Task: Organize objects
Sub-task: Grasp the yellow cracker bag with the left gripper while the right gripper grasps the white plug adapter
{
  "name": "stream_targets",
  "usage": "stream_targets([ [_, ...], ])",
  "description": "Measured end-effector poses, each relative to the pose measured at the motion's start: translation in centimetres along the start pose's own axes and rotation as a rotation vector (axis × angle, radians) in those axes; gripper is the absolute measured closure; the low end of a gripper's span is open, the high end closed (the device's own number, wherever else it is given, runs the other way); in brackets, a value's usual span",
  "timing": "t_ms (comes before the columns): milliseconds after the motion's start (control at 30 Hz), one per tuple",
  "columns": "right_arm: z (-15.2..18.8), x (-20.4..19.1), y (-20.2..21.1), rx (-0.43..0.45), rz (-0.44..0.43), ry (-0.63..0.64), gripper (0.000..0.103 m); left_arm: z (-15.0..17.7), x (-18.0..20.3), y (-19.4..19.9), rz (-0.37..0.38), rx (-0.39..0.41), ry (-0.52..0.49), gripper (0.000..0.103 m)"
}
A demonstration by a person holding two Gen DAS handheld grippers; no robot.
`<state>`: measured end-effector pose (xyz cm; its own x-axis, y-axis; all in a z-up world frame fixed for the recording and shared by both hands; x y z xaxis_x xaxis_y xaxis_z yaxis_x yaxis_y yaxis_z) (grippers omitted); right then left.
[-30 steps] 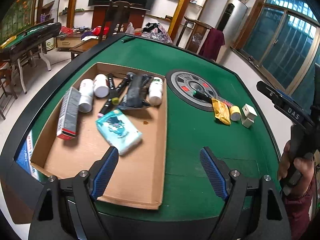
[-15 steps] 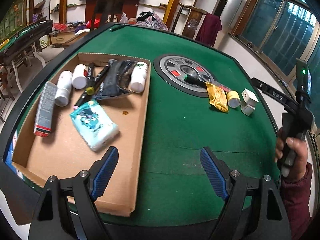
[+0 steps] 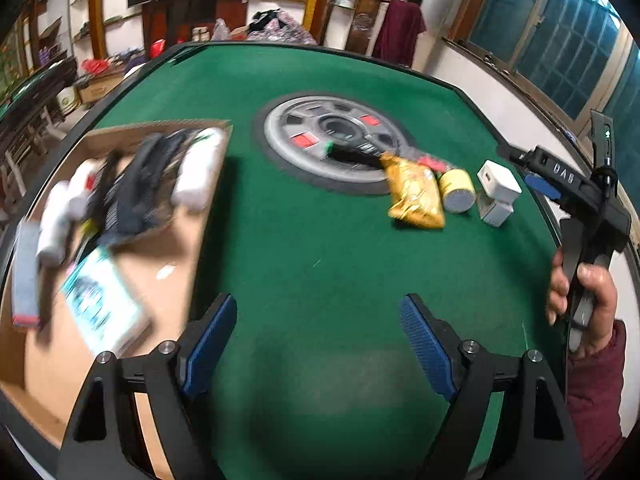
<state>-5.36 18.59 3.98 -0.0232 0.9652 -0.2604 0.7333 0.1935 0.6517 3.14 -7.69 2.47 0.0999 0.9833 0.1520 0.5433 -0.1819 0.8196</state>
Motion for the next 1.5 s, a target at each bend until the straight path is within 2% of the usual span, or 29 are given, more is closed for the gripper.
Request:
stream_targets([
  [100, 0.4, 0.2, -0.3, -0.010, 0.014, -0.002, 0.002, -2.1, 2.6, -2.0, 0.003, 0.033, -0.046, 0.020],
  [300, 0.1, 2.2, -0.5, -0.018, 0.003, -0.097, 0.002, -6.2, 6.8, -6.3, 0.072, 0.067, -0.077, 0.020],
  [500, -0.5, 3.9, -0.3, -0.010, -0.018, -0.171, 0.002, -7.9, 8.5, -9.7, 0.001, 0.087, -0.159, 0.020],
  [767, -0.6, 3.9, -0.2, -0.012, -0.026, -0.181, 0.002, -8.2, 9.9, -12.1, -0.015, 0.068, -0.226, 0.021],
  [800, -0.5, 3.9, -0.3, -0.012, -0.023, -0.181, 0.002, -8.2, 10.2, -12.3, -0.017, 0.065, -0.233, 0.022],
  [867, -0.5, 4.0, -0.3, -0.013, -0.023, -0.186, 0.002, -7.7, 10.7, -13.0, -0.016, 0.042, -0.247, 0.035],
  [933, -0.4, 4.3, -0.4, -0.017, -0.020, -0.194, 0.002, -7.4, 11.2, -13.0, -0.039, 0.055, -0.277, 0.057],
  [1167, -0.2, 3.7, -0.7, -0.021, -0.010, -0.150, 0.002, -7.0, 10.6, -10.7, 0.025, 0.066, -0.243, 0.058],
  [1300, 0.1, 1.5, -0.5, 0.004, 0.042, -0.022, 0.002, -6.2, 10.1, -8.6, 0.045, 0.079, -0.230, 0.057],
  [1367, 0.3, 0.5, -0.6, 0.013, 0.073, 0.042, 0.003, -5.8, 9.9, -7.8, 0.063, 0.074, -0.217, 0.057],
  [1400, 0.5, 0.1, -0.8, 0.014, 0.095, 0.077, 0.008, -5.5, 9.7, -7.5, 0.069, 0.071, -0.210, 0.057],
  [1433, 0.5, 0.0, -1.0, 0.008, 0.106, 0.096, 0.018, -5.3, 9.6, -7.2, 0.076, 0.066, -0.202, 0.057],
  [1500, 0.8, 0.2, -1.6, -0.016, 0.117, 0.112, 0.030, -4.9, 9.4, -6.6, 0.089, 0.061, -0.192, 0.057],
])
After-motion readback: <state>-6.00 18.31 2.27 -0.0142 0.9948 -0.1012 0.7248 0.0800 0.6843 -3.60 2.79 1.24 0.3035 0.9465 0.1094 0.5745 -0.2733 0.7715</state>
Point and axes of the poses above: each gripper's, at about its wrist camera, not at the fingertips, and y roughly against the way its jaws point, x to its right, z to its underside, the point moved 4 cm from there along -y, roughly the way its jaws point, and after that the axes turned 2 degrees about -z, right-handed, at the moved point
